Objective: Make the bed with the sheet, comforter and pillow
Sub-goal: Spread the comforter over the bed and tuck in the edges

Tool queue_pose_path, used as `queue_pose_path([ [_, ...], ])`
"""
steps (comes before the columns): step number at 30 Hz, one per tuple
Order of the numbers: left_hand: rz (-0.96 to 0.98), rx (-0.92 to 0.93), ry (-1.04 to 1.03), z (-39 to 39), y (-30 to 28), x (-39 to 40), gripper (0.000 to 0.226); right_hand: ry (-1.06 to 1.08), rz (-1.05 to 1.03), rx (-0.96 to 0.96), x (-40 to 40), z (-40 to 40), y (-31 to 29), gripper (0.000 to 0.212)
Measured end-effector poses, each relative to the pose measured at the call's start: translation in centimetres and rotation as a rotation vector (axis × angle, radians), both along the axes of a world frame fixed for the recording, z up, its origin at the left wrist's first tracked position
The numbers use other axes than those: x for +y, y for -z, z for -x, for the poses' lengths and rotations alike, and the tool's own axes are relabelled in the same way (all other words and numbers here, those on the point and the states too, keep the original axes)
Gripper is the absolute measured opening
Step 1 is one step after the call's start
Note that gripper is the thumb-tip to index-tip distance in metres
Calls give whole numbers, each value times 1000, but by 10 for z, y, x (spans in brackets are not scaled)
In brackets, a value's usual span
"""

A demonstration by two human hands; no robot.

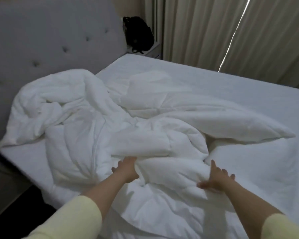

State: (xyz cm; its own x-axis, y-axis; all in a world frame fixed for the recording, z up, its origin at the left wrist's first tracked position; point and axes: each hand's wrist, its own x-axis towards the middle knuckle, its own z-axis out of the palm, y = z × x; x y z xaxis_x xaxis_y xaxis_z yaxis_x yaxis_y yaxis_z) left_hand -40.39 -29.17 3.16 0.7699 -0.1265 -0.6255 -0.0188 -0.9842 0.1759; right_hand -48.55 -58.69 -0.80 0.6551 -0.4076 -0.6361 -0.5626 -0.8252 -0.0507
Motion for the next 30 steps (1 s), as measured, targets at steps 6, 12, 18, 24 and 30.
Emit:
queue_pose_path([
  [6,82,92,254,21,23,-7,110,29,-72,-205,50,28,-8,47],
  [12,435,-187,332,62,-54,-115,94,261,-477,-675,65,24,-131,33],
  [18,779,-350,123,102,-128,-125,24,443,-792,-793,-12,108,-177,23],
  [24,1119,-400,-164,177,-191,-107,6,716,-815,-360,-39,235,-122,94],
  [30,1044,-437,-203,252,-234,-41,22,956,-1649,-316,7,240,-132,87],
])
